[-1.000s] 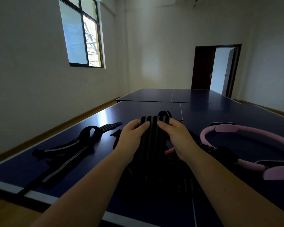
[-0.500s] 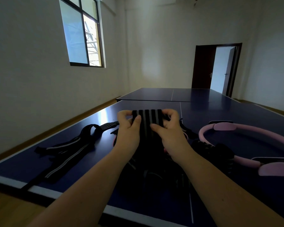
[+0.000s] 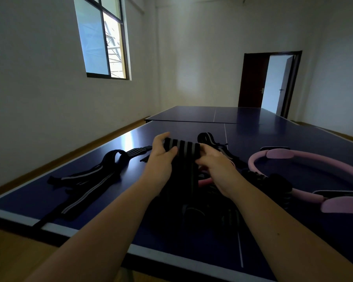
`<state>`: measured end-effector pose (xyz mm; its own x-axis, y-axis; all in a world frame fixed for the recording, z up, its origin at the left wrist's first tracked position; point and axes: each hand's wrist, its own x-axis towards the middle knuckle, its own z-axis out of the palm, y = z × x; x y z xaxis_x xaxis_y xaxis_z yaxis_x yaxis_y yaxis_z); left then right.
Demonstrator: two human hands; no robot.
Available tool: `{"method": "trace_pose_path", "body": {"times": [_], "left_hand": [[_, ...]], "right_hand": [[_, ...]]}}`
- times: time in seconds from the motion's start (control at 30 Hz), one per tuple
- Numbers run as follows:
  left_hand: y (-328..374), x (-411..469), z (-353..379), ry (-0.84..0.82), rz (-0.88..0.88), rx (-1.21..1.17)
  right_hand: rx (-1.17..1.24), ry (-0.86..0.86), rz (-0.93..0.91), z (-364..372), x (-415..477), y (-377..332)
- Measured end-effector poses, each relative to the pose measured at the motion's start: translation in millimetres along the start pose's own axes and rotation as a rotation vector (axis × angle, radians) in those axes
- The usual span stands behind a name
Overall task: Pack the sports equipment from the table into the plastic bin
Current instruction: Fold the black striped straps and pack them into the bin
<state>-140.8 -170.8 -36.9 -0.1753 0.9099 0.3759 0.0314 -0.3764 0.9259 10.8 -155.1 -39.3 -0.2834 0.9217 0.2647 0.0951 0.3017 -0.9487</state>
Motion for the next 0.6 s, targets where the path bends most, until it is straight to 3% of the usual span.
{"method": "trace_pose_path", "body": {"times": [0.17, 0.33, 0.4, 0.5, 0.6], "left_hand": [[-4, -1, -5, 0.023, -0.033, -0.013], [-10, -1, -5, 0.069, 0.133, 0.481], [-13, -1, -3, 0.128, 0.119, 0.585], [-15, -2, 2, 0.057, -0.038, 0.347], [-15, 0, 1, 0.104, -0.105, 0.250]], "right_hand": [[-0.050, -0.022, -0.069, -2, -1, 6], [-0.002, 0.102, -0.112, 7, -5, 8], [0.064, 0.128, -0.092, 10, -6, 6], [0.054, 0.136, -0.068, 11, -6, 3], [-0.018, -0.025, -0.040, 10, -8, 6]]}}
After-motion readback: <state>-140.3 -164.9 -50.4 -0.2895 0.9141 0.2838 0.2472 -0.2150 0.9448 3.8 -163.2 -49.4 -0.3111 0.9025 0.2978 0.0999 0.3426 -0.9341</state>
